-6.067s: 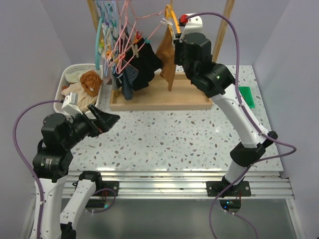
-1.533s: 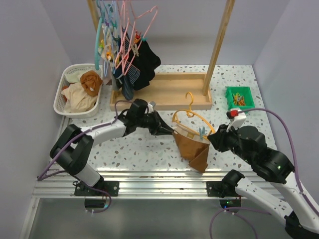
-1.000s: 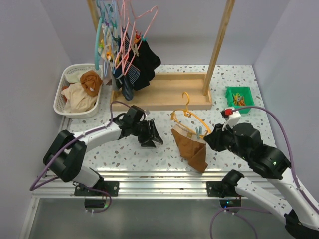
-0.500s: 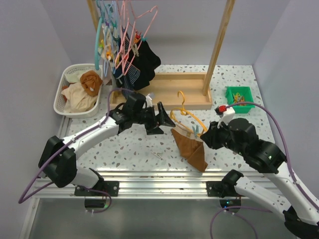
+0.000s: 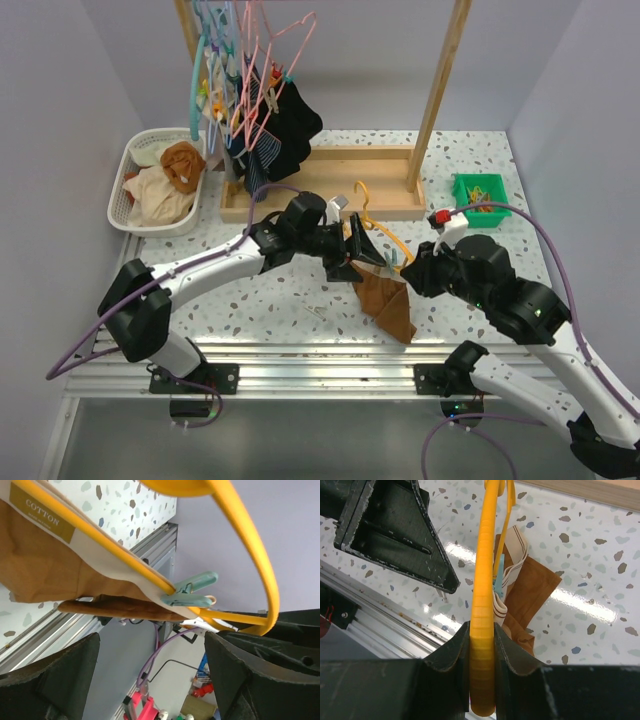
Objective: Remove the underwear clipped to the hanger
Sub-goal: Adjust the underwear on the hanger.
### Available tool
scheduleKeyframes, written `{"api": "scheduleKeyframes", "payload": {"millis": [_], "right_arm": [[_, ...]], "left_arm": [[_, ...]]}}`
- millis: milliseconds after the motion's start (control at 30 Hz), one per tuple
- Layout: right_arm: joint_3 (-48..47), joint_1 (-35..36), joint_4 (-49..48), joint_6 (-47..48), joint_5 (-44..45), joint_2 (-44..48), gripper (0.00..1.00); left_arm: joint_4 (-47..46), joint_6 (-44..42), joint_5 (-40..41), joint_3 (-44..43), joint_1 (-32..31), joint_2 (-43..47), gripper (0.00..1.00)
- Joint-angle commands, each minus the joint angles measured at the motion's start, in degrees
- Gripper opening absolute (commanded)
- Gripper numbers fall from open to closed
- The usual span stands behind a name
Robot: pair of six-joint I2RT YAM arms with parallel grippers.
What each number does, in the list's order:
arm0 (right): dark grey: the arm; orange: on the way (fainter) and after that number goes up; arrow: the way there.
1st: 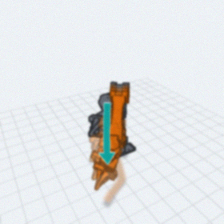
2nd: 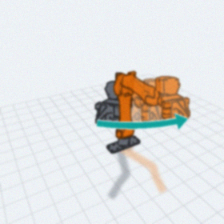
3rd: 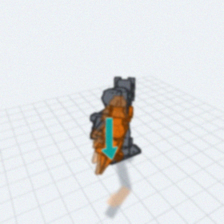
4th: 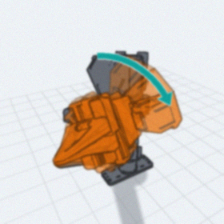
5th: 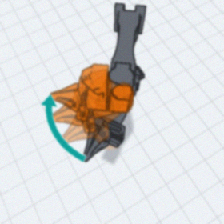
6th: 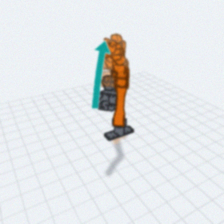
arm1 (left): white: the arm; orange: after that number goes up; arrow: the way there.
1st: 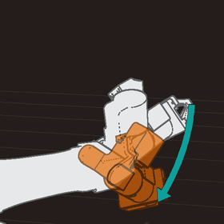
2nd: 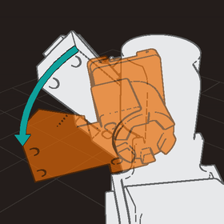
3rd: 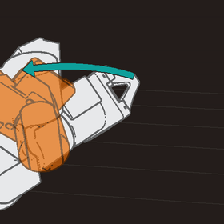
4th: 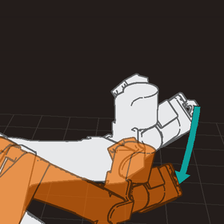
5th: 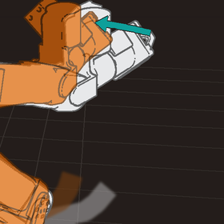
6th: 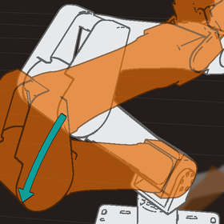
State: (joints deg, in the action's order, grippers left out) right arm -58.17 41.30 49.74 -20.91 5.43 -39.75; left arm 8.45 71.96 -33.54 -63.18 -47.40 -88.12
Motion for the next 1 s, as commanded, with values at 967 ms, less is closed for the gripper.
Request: {"api": "scheduleKeyframes", "payload": {"millis": [967], "right_arm": [[-2.3, 0.01, -0.43, 1.66, 2.74, -1.12, 0.0]], "left_arm": [[2.37, 2.13, 5.68, -7.93, 0.02, -4.79, 0.57]]}}
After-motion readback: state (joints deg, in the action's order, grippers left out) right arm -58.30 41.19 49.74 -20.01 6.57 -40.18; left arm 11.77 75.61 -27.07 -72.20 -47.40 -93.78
